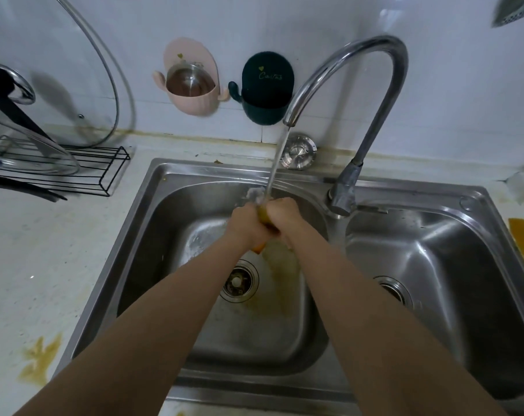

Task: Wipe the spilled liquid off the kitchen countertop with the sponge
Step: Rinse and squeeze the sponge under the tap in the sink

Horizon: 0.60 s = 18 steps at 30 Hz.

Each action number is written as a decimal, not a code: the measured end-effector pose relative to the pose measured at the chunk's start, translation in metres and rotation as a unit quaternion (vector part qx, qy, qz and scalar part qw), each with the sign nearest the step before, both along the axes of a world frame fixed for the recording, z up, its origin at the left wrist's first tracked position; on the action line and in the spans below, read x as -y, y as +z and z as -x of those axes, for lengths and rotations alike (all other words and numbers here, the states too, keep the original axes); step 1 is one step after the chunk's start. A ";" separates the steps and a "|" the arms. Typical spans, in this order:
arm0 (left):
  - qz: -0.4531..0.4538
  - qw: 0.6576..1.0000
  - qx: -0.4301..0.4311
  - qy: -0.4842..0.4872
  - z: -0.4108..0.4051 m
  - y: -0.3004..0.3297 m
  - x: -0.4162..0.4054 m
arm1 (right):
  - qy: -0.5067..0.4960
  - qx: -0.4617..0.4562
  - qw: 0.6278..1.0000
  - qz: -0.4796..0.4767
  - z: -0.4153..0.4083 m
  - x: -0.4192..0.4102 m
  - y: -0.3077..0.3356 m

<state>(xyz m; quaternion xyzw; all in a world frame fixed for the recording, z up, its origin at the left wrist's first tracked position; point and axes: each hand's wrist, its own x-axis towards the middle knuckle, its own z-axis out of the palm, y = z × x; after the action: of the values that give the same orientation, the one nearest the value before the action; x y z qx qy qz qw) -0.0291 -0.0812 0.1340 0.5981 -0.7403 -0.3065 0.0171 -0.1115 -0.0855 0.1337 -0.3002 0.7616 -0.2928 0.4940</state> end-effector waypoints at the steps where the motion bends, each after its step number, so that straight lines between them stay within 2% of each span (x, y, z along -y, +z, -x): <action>1: 0.016 1.000 0.007 -0.019 0.003 0.002 -0.002 | 0.001 0.010 1.000 -0.008 -0.003 0.000 -0.001; 8: 0.020 0.999 0.021 -0.041 0.006 -0.005 -0.004 | 0.050 -0.052 0.996 0.049 -0.010 0.001 -0.010; 14: -0.052 0.997 -0.040 -0.034 0.001 0.005 -0.009 | 0.082 -0.073 0.993 0.051 -0.008 0.000 -0.010; 16: -0.120 0.988 -0.100 -0.007 -0.003 0.004 -0.006 | 0.091 -0.037 0.994 0.053 -0.003 -0.003 -0.008; 18: -0.215 0.958 -0.174 0.073 -0.012 0.004 0.001 | 0.081 0.066 0.993 0.052 0.005 -0.012 -0.007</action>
<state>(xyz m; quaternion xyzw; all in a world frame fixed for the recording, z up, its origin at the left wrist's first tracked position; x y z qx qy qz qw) -0.0176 -0.0822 0.1377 0.5778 -0.5965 -0.5556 0.0388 -0.1165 -0.0740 0.1264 -0.3662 0.6840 -0.3105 0.5492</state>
